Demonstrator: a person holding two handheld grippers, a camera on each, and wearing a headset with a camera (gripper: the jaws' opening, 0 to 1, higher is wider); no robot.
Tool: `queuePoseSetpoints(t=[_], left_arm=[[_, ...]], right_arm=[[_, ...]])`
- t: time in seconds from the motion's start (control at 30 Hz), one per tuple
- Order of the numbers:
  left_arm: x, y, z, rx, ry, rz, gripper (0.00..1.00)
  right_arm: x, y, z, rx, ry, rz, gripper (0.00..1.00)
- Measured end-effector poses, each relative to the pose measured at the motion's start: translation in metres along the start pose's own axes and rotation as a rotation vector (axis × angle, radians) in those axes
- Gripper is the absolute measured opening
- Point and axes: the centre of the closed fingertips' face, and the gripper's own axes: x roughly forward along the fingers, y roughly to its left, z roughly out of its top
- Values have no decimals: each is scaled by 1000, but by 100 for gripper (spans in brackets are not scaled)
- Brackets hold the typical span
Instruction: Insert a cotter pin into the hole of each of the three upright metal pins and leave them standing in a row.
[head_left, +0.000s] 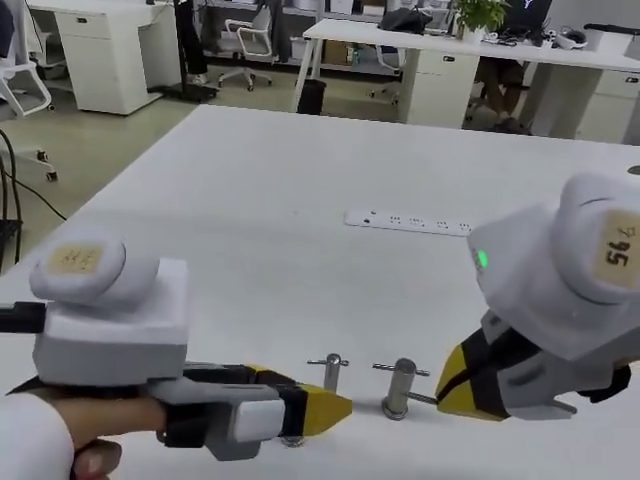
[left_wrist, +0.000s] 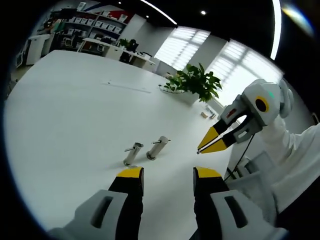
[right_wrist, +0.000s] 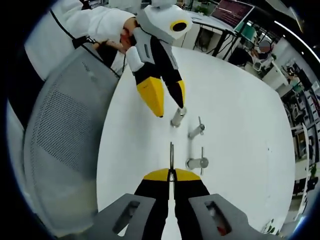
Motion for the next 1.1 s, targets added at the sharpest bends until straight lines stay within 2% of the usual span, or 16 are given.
queuePoseSetpoints(t=[0.03,0.2,0.3,0.37,0.5,0.77,1.1], left_arm=[[2,-4,-1,-27,9,-15,34],[9,-10,1,-38,12,-39,27],[14,-14,2,-43,16,-54,28],[18,-17,3,-34,20,-59,29],[24,-23,4,-13,32,-76,26],[34,-36,7,-21,22,-124,22],[42,-38,8,-74,27,-153,10]], right_arm=[[1,-1,1,-1,-5,-6,0],[1,-1,2,1,-10,-12,0],[1,-2,3,1,-12,-21,0],[1,-3,4,3,-15,-27,0],[0,-3,4,2,-16,-33,0],[1,-1,8,5,-22,-32,0],[-1,0,12,1,-33,-37,0]])
